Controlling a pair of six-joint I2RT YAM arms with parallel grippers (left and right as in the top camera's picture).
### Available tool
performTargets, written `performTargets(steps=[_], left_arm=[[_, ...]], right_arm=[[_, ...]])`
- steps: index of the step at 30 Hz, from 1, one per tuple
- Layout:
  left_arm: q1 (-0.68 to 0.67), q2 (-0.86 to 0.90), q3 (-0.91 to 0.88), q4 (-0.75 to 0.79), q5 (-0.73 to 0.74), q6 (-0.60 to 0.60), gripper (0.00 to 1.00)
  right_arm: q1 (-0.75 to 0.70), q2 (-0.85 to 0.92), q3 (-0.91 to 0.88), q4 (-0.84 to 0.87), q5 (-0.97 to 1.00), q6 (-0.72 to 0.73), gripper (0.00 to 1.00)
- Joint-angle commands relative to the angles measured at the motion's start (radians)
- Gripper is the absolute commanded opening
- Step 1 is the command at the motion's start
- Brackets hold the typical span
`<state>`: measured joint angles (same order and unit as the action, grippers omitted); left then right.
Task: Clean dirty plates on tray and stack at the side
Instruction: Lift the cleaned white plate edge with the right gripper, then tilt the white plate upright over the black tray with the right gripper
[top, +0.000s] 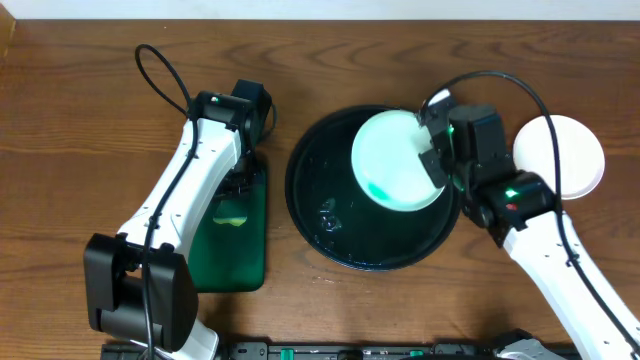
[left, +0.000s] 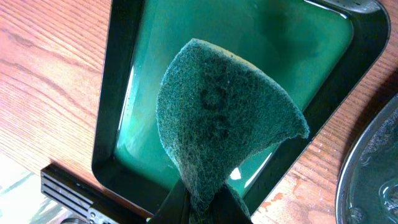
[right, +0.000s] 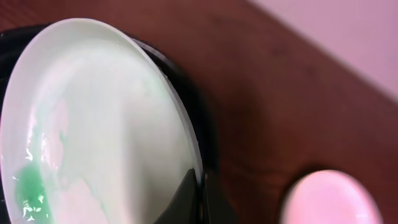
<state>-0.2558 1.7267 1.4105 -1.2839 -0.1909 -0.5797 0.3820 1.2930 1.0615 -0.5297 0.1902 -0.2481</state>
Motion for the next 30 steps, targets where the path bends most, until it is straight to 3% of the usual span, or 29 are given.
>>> performTargets(steps=[1,7,17,30], left_arm=[[0.004,0.002,-0.004,-0.006,-0.027,-0.001,0.07],[0.004,0.002,-0.004,-0.006,-0.027,-0.001,0.07],[0.004,0.002,-0.004,0.002,-0.027,0.0,0.07],[0.004,0.002,-0.005,0.001,-0.027,0.002,0.07]], right_arm=[[0.041,-0.02,0.079,-0.021,0.111,-0.107,0.01],[0.145,-0.019,0.11,-0.035,0.336,-0.29,0.01],[0.325,-0.019,0.11,-0.035,0.733,-0.433,0.01],[0.492,-0.018,0.11,0.071,1.016,-0.584,0.01]])
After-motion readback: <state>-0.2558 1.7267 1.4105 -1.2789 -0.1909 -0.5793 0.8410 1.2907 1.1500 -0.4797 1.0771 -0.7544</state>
